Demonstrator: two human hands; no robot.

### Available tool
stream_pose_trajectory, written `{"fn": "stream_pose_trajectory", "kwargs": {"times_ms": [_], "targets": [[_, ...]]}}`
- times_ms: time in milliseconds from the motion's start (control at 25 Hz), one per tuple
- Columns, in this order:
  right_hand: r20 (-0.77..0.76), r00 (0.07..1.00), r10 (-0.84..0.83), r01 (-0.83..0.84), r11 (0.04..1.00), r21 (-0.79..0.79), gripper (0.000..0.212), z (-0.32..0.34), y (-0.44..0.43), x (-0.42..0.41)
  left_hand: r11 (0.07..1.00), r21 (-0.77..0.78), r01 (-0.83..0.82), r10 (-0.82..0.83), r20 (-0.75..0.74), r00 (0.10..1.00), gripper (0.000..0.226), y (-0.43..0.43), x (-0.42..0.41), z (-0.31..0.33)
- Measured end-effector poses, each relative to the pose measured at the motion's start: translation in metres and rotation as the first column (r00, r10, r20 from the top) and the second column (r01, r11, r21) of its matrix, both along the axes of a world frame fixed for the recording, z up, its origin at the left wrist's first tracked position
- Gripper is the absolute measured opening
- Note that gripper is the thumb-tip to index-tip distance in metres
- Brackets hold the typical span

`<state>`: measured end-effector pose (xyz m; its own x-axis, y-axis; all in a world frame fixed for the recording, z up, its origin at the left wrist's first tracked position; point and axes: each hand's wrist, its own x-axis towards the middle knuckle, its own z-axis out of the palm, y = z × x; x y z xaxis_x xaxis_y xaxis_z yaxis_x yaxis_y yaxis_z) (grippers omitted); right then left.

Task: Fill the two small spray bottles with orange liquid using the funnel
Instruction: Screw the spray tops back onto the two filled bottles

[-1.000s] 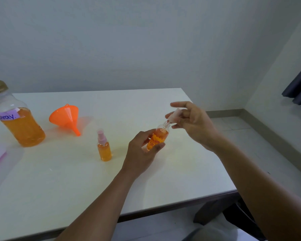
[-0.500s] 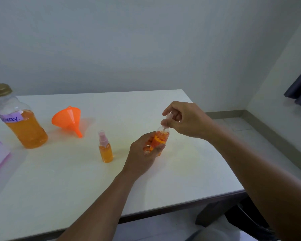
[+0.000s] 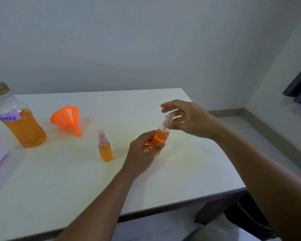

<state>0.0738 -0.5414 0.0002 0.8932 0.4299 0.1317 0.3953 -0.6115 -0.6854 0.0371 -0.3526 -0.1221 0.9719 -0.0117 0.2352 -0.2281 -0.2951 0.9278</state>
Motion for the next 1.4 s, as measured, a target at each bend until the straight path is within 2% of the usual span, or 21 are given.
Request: {"fn": "stream_pose_trajectory", "kwargs": {"times_ms": [80,120,160,240,400,480,560,680,760,840,880,960,1040,1120,1240,1320,1400], "targets": [[-0.013,1.000,0.017,-0.016,0.999,0.048,0.040,0.000,0.001,-0.002,1.000,0.021,0.002,-0.002,0.004,1.000,0.042,0.000,0.001,0.000],[0.016,1.000,-0.016,0.016,1.000,0.024,0.034,-0.001,0.002,-0.002,1.000,0.026,0.006,-0.006,0.005,1.000,0.042,0.000,0.001,0.000],[0.043,0.997,-0.058,0.059,0.998,-0.019,0.034,-0.001,0.003,-0.002,1.000,0.026,0.007,-0.007,0.003,1.000,0.042,0.000,0.000,0.000],[0.073,0.992,-0.101,0.108,0.990,-0.091,0.048,-0.002,0.001,-0.003,1.000,0.024,0.003,-0.003,0.003,1.000,0.040,0.000,0.000,0.001],[-0.030,0.999,0.014,-0.011,0.995,0.095,0.044,-0.006,-0.003,0.000,1.000,0.012,0.008,-0.008,0.004,1.000,0.038,-0.001,-0.001,0.001],[0.011,0.999,-0.038,0.037,0.997,0.069,0.034,-0.009,-0.003,0.001,1.000,0.018,0.020,-0.020,0.006,1.000,0.038,-0.001,-0.001,0.001],[0.068,0.990,-0.122,0.123,0.992,-0.006,0.039,-0.011,-0.005,0.001,0.999,0.019,0.028,-0.028,0.009,1.000,0.039,-0.001,-0.001,0.001],[0.000,1.000,-0.029,0.029,0.999,0.039,0.042,-0.010,-0.008,0.000,0.999,0.022,0.025,-0.025,0.023,0.999,0.041,-0.001,-0.001,0.000],[-0.024,1.000,0.014,-0.013,0.998,0.056,0.033,-0.010,-0.009,0.000,0.999,0.032,0.029,-0.030,0.029,0.999,0.042,-0.001,-0.001,0.001],[0.020,0.999,-0.042,0.042,0.999,0.000,0.015,-0.013,-0.007,-0.001,0.999,0.031,0.040,-0.041,0.033,0.999,0.040,-0.001,-0.002,0.000],[0.028,0.997,-0.079,0.079,0.997,-0.017,0.013,-0.015,-0.004,-0.001,0.999,0.025,0.044,-0.045,0.035,0.998,0.039,-0.001,-0.003,0.000],[0.038,0.989,-0.143,0.145,0.988,-0.043,0.026,-0.016,0.002,-0.003,0.999,0.027,0.046,-0.047,0.038,0.998,0.036,0.000,-0.003,0.001],[0.051,0.987,-0.154,0.157,0.985,-0.068,0.029,-0.014,0.002,-0.001,0.999,0.022,0.041,-0.042,0.038,0.998,0.036,-0.001,-0.004,0.003],[-0.003,0.998,-0.068,0.068,0.998,-0.006,0.025,-0.013,0.000,0.000,0.999,-0.005,0.041,-0.040,0.039,0.998,0.038,0.000,-0.004,0.003],[-0.142,0.989,0.040,-0.003,0.968,0.252,0.036,-0.022,-0.002,-0.002,0.997,-0.045,0.061,-0.060,0.031,0.998,0.044,0.000,-0.002,0.003],[-0.151,0.988,0.018,0.037,0.935,0.354,0.032,-0.030,-0.001,-0.003,0.995,-0.067,0.075,-0.074,0.017,0.997,0.045,0.000,-0.001,0.003],[-0.121,0.992,-0.041,0.085,0.919,0.385,0.024,-0.036,0.004,-0.004,0.994,-0.080,0.077,-0.076,0.010,0.997,0.043,-0.001,0.000,0.002]]}}
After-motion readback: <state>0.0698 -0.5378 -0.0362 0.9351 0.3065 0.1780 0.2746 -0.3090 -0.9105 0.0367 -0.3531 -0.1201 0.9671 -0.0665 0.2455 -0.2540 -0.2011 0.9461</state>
